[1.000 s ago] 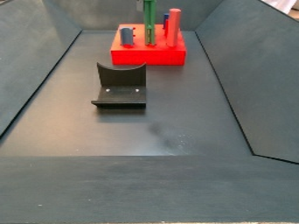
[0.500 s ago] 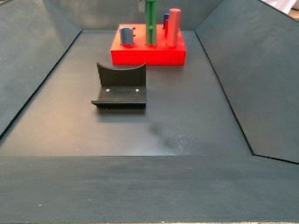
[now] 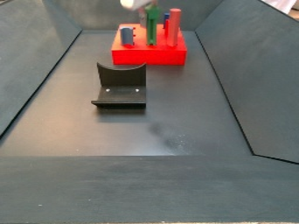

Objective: Pick up the 3 prong object. Move up. Rotate the 3 prong object. Place the 3 prong object on the fixture. Regrasp the 3 prong object. Move to above the board. Insert the 3 prong object.
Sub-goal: Insert the 3 prong object.

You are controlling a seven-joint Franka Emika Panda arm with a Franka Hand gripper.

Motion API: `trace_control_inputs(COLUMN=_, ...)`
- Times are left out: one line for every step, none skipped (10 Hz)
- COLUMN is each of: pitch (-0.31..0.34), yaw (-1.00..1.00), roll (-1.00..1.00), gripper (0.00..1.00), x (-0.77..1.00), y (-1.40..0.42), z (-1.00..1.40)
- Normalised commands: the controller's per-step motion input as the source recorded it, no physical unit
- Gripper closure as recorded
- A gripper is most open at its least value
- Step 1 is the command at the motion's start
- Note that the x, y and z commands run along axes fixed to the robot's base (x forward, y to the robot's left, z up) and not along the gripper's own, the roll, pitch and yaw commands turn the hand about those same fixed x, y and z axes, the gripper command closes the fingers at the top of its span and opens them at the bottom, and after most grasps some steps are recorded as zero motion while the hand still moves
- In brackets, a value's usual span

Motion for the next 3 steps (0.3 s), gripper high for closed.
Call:
trace_control_inputs(pitch=-0.073, yaw=0.0, roll=0.0, gripper=1.0, x=0.0, y=-0.07, z=-0.29)
trace_control_inputs(pitch=-0.036, yaw=0.0, roll=0.0, gripper=1.0, x=0.0, y=0.0, z=0.0)
trace_control_inputs(pitch=0.0, yaw=0.0, roll=0.0, gripper=1.0, x=0.0, y=0.0, z=0.0)
